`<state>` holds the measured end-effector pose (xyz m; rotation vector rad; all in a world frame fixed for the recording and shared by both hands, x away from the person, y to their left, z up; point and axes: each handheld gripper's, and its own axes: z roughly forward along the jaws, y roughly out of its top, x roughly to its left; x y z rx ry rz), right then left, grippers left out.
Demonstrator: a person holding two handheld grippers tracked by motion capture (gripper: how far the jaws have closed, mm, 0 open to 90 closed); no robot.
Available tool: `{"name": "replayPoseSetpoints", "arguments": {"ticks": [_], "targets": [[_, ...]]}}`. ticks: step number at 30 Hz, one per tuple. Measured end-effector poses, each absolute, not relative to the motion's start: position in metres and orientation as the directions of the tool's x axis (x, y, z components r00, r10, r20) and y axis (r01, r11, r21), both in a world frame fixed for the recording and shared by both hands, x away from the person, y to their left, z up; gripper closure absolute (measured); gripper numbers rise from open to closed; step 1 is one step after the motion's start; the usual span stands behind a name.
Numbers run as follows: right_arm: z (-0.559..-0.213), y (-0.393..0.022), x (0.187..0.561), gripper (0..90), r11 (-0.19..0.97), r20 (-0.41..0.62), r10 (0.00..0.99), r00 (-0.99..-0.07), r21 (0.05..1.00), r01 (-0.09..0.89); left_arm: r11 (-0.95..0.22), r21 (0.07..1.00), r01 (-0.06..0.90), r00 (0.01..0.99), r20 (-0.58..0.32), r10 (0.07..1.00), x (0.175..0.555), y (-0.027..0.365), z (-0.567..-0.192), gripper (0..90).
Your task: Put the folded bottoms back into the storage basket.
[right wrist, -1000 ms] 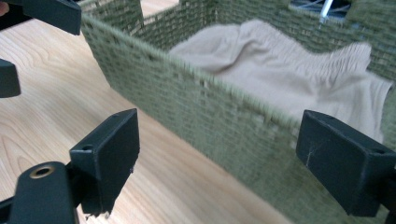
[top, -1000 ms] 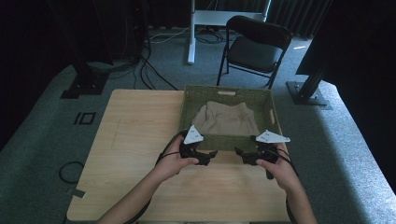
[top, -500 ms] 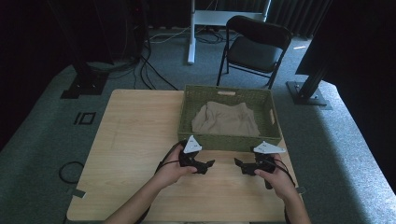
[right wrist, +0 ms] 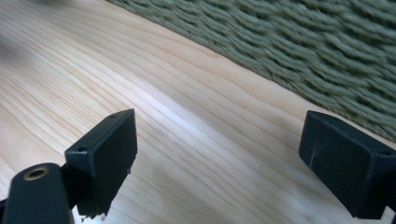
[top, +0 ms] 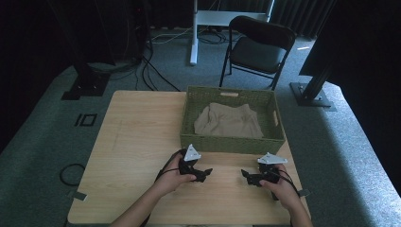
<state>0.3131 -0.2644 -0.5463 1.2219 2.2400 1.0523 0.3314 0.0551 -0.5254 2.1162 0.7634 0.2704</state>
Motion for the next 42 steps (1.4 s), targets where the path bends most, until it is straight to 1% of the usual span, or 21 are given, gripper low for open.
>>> {"name": "replayPoseSetpoints", "arguments": {"ticks": [3,10,11,17,25,29,30,31,34,36,37,38,40,42], "targets": [[-0.55,-0.269,0.31,11.2,0.344,0.009,0.845,-0.534,0.755,0.558,-0.46,0.774,0.436,0.781,-0.072,0.62,0.331,0.06,-0.532,19.4],[-0.555,-0.277,0.306,11.2,0.322,0.021,0.865,-0.501,0.743,0.587,-0.464,0.761,0.454,0.77,-0.073,0.634,0.33,0.066,-0.54,19.4],[-0.556,-0.28,0.305,11.2,0.312,0.032,0.871,-0.49,0.735,0.603,-0.468,0.755,0.46,0.767,-0.072,0.638,0.329,0.067,-0.542,19.4],[-0.557,-0.284,0.303,11.2,0.312,0.006,0.888,-0.46,0.726,0.612,-0.479,0.738,0.475,0.755,-0.062,0.653,0.328,0.07,-0.546,19.4],[-0.558,-0.289,0.298,11.1,0.294,0.008,0.9,-0.436,0.727,0.62,-0.478,0.73,0.488,0.744,-0.062,0.665,0.325,0.073,-0.552,19.4],[-0.558,-0.29,0.297,11.1,0.293,0.007,0.901,-0.434,0.728,0.62,-0.48,0.727,0.49,0.733,-0.046,0.679,0.322,0.073,-0.552,19.4],[-0.558,-0.29,0.297,11.1,0.293,0.007,0.901,-0.434,0.728,0.62,-0.49,0.723,0.488,0.726,-0.025,0.687,0.321,0.072,-0.552,19.4],[-0.558,-0.29,0.297,11.1,0.293,0.007,0.901,-0.434,0.728,0.62,-0.49,0.723,0.488,0.726,-0.025,0.687,0.321,0.072,-0.552,19.4],[-0.558,-0.29,0.297,11.1,0.293,0.007,0.901,-0.434,0.728,0.62,-0.482,0.716,0.504,0.679,0.016,0.734,0.318,0.071,-0.553,19.5],[-0.558,-0.29,0.297,11.1,0.293,0.007,0.901,-0.434,0.728,0.62,-0.475,0.716,0.512,0.666,0.018,0.745,0.317,0.071,-0.553,19.2],[-0.558,-0.29,0.297,11.1,0.293,0.007,0.901,-0.433,0.728,0.62,-0.448,0.717,0.534,0.628,0.017,0.778,0.317,0.072,-0.553,19.2],[-0.558,-0.29,0.297,11.1,0.294,0.006,0.901,-0.434,0.728,0.62,-0.438,0.716,0.544,0.611,0.02,0.791,0.318,0.072,-0.553,18.8],[-0.558,-0.29,0.297,11.1,0.294,0.006,0.901,-0.434,0.729,0.619,-0.408,0.711,0.573,0.566,0.016,0.824,0.318,0.072,-0.554,14.6],[-0.558,-0.29,0.297,11.1,0.294,0.006,0.901,-0.435,0.729,0.618,-0.401,0.71,0.579,0.557,0.015,0.831,0.318,0.072,-0.554,12.9]]}}
